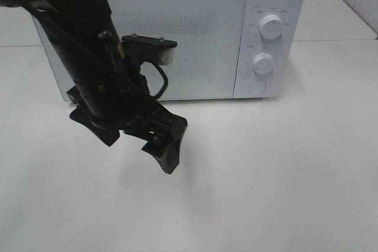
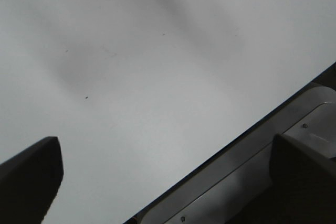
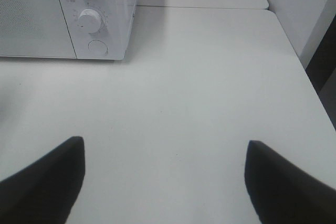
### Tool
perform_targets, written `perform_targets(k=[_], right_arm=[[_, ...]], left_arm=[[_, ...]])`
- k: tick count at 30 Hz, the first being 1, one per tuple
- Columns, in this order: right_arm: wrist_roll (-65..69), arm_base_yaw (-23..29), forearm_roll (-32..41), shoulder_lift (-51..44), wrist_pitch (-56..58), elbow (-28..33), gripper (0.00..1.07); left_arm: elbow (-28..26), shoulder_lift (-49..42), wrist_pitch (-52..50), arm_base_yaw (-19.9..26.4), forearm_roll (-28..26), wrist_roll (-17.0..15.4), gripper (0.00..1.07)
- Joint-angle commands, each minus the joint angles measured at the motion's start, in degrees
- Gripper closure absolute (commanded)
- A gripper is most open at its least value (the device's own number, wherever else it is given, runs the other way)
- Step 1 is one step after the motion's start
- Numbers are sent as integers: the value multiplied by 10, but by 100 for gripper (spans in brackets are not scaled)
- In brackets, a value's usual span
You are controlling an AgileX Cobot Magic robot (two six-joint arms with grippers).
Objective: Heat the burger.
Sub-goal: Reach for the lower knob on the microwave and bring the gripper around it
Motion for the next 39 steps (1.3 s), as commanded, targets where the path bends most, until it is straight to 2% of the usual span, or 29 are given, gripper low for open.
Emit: perform_targets(k=[1, 4, 5, 7, 8, 9, 10, 12, 13, 14, 16, 18, 19, 21, 28, 30, 36, 39], right_arm=[[2, -3, -1, -20, -4, 0, 32], [2, -3, -1, -20, -4, 0, 32], [2, -3, -1, -20, -4, 0, 32], [2, -3, -1, -20, -4, 0, 32], [2, -3, -1, -20, -4, 0, 32], [2, -3, -1, -20, -4, 0, 32], [2, -3, -1, -20, -4, 0, 32], [2, -3, -1, -20, -4, 0, 32], [2, -3, -1, -20, -4, 0, 32], [2, -3, -1, -20, -4, 0, 32], [2, -3, -1, -20, -4, 0, 32], [2, -3, -1, -20, -4, 0, 32], [2, -3, -1, -20, -4, 0, 32], [2, -3, -1, -20, -4, 0, 32], [2, -3, -1, -20, -4, 0, 32], [2, -3, -1, -20, -4, 0, 32], [2, -3, -1, -20, -4, 0, 32], [2, -3, -1, -20, -4, 0, 32]], left_arm=[[-2, -13, 25, 23, 0, -6, 6], [-1, -28, 56, 69, 1, 7, 6], [-1, -28, 56, 69, 1, 7, 6], [11, -47, 64, 104, 1, 11, 6], [11, -47, 64, 104, 1, 11, 6], [26, -63, 65, 131, 0, 7, 6], [26, -63, 65, 131, 0, 7, 6], [58, -92, 72, 180, -7, 14, 6], [58, -92, 72, 180, -7, 14, 6], [83, -113, 75, 214, -9, 22, 6], [96, -125, 75, 230, -9, 23, 6], [128, -162, 75, 270, -9, 23, 6], [128, -162, 75, 270, -9, 23, 6], [171, -219, 75, 313, -11, 23, 6], [239, -305, 58, 355, 5, 23, 6], [280, -347, 54, 371, 13, 23, 6], [343, -439, 49, 374, 48, 23, 6], [355, -484, 46, 374, 50, 23, 6]])
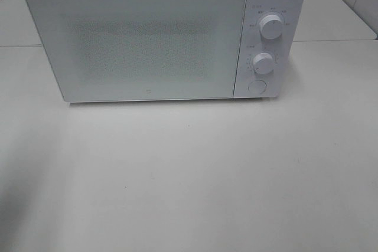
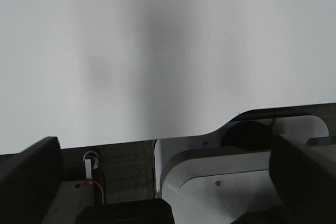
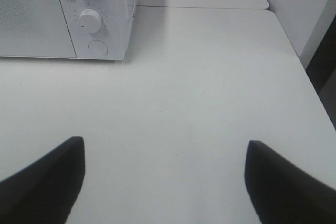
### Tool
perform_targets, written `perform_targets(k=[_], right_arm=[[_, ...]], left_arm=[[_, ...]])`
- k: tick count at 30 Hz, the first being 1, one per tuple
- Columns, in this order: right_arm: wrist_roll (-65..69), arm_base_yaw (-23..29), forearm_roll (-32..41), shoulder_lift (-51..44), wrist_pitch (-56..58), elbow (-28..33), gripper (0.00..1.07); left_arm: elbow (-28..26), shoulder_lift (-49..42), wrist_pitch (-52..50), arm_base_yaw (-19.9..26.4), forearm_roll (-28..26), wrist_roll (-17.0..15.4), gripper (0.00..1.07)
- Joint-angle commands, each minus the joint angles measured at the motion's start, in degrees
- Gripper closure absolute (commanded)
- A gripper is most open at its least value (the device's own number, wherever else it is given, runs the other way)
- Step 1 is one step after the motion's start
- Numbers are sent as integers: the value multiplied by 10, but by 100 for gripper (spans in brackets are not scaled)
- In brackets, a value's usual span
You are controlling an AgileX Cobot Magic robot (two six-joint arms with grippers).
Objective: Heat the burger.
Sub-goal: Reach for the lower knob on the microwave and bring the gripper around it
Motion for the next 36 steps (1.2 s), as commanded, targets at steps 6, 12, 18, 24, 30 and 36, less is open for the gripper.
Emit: perform_targets(k=[6, 12, 18, 24, 30, 36], right_arm=[[2, -3, -1, -20, -4, 0, 32], [2, -3, -1, -20, -4, 0, 32], [2, -3, -1, -20, -4, 0, 32], [2, -3, -1, -20, -4, 0, 32], [2, -3, -1, -20, -4, 0, 32], [2, -3, -1, -20, -4, 0, 32]], left_arm=[[53, -127, -38, 2, 4, 4, 6], [68, -197, -40, 2, 5, 1, 6], [76, -268, -19, 2, 22, 2, 6], [81, -351, -13, 2, 36, -2, 6], [81, -428, -14, 2, 33, -2, 6], [81, -507, -14, 15, 32, -1, 6]])
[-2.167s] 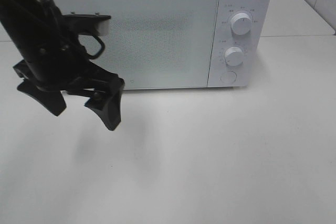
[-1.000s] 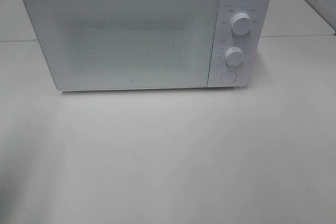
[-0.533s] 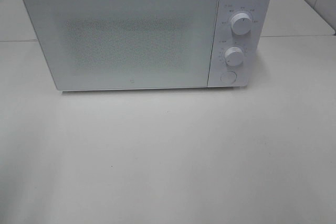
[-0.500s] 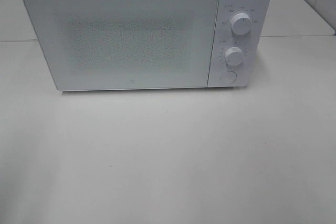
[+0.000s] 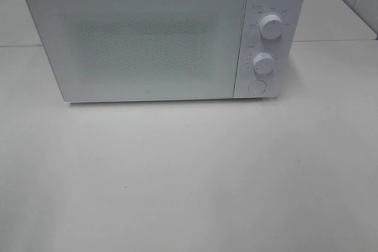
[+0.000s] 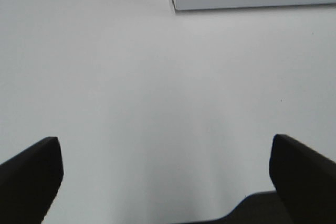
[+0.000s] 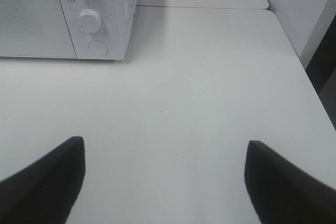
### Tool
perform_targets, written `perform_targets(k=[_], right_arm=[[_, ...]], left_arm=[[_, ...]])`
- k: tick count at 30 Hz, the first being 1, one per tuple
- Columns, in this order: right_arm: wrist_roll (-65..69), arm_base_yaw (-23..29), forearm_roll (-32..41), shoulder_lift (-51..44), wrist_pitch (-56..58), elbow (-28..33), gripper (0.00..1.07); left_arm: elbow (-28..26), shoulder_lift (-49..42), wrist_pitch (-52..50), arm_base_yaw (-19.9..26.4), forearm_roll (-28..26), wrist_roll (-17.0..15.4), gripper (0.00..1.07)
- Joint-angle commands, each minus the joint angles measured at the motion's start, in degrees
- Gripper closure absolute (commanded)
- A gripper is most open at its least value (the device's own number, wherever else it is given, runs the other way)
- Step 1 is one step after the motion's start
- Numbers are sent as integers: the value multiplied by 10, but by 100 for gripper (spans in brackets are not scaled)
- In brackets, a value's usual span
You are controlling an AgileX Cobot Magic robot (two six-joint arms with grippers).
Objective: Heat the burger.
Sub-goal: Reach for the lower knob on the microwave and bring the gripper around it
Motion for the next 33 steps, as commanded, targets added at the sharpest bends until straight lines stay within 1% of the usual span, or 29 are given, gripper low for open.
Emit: perform_targets(k=[1, 2, 3, 4, 5, 6, 7, 8, 33], right_arm=[[2, -3, -1, -20, -4, 0, 32], [2, -3, -1, -20, -4, 0, 32], [2, -3, -1, -20, -4, 0, 32], [2, -3, -1, -20, -4, 0, 32], [2, -3, -1, -20, -4, 0, 32], [2, -3, -1, -20, -4, 0, 32], [2, -3, -1, -20, -4, 0, 32], [2, -3, -1, -20, -4, 0, 32], [2, -3, -1, -18, -4, 0, 32]], left_arm=[[3, -33, 2, 12, -2, -2, 6], [3, -55, 2, 36, -2, -2, 6], [3, -66, 2, 50, -2, -2, 6], [3, -66, 2, 50, -2, -2, 6], [3, -87, 2, 68, -2, -2, 6], [3, -99, 2, 73, -2, -2, 6], [3, -99, 2, 73, -2, -2, 6], [3, -118, 2, 74, -2, -2, 6], [3, -112, 1, 74, -1, -2, 6]])
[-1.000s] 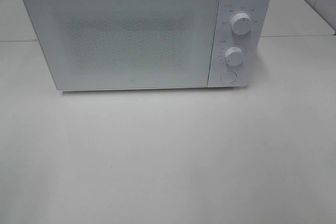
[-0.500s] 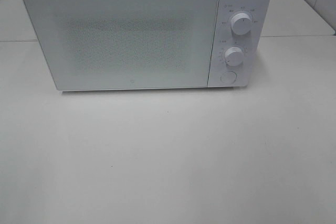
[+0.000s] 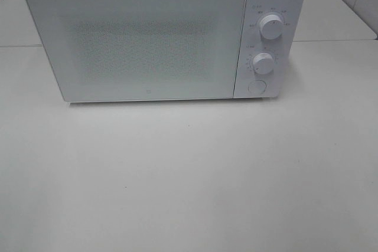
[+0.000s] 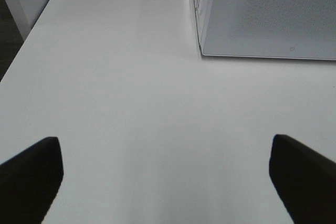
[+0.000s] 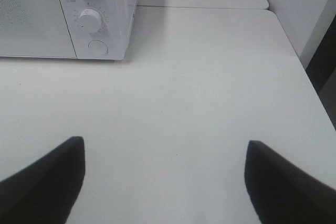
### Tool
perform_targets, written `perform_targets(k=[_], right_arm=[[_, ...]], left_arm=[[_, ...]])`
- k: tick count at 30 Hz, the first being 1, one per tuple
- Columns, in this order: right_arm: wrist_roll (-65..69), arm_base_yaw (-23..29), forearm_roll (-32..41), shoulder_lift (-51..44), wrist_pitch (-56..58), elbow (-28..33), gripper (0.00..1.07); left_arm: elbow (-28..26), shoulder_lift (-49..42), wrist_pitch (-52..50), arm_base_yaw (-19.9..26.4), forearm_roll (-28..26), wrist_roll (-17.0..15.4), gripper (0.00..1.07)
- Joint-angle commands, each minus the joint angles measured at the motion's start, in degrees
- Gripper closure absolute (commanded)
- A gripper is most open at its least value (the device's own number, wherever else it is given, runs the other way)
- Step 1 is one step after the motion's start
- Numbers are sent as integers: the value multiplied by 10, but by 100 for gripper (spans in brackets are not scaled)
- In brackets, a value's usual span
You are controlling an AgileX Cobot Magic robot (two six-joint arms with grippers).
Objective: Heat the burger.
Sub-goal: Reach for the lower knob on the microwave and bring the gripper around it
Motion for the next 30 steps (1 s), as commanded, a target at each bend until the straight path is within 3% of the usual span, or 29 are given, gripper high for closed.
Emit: perform_targets(k=[1, 18, 26, 30], right_arm=[[2, -3, -1, -18, -4, 0, 32], [5, -3, -1, -18, -4, 0, 31], [5, -3, -4, 16, -23, -13, 20], [2, -3, -4, 44, -44, -14, 20]], left_arm=[[0, -8, -1, 3, -1, -2, 6], [0, -8, -1, 3, -1, -2, 6], [0, -8, -1, 3, -1, -2, 6], [0, -8, -1, 3, -1, -2, 6]])
